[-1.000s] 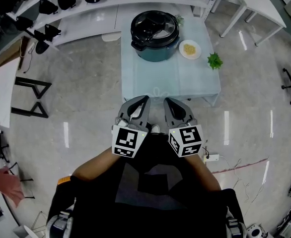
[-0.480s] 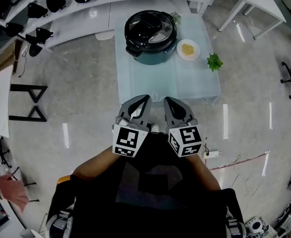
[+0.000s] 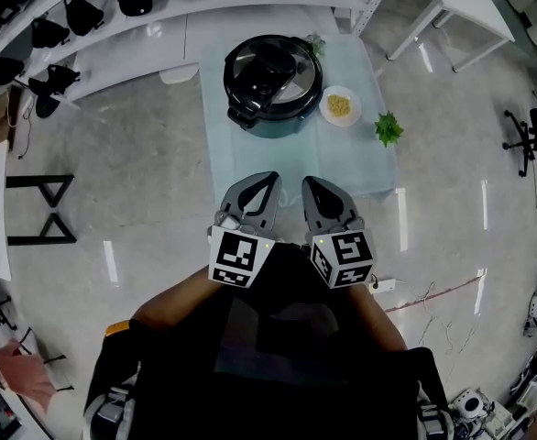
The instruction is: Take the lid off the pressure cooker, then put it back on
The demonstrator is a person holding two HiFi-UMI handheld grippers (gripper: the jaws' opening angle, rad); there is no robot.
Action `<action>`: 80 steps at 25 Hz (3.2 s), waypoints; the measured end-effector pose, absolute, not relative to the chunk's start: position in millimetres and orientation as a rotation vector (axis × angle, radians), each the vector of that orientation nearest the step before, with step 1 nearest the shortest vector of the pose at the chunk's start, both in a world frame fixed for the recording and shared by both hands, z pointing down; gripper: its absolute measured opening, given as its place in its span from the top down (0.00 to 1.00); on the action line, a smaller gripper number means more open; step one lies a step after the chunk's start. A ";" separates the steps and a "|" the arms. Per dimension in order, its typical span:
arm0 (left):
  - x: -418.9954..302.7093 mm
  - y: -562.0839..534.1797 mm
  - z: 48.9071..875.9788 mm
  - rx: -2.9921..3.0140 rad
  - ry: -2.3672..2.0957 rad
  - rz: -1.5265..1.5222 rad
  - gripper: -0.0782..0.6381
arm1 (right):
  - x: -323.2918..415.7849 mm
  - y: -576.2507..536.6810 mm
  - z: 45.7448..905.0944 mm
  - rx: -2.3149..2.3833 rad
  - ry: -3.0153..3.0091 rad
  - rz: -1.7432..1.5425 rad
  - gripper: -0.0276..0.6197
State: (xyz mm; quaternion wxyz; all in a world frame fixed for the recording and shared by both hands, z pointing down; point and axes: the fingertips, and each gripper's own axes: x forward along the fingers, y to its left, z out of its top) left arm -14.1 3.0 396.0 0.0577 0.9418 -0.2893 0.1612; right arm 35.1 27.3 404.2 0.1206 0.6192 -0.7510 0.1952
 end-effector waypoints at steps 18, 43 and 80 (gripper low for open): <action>-35.1 -47.5 393.6 2.844 -0.845 0.358 0.88 | 21.4 -23.3 398.3 1.834 -2.082 0.506 0.93; -45.0 -142.3 400.9 2.624 -1.246 0.428 0.88 | 57.8 -147.3 400.9 1.611 -2.238 0.454 0.93; -35.8 -230.1 444.8 2.358 -1.541 0.521 0.88 | 57.4 -271.8 451.7 1.180 -2.377 0.283 0.50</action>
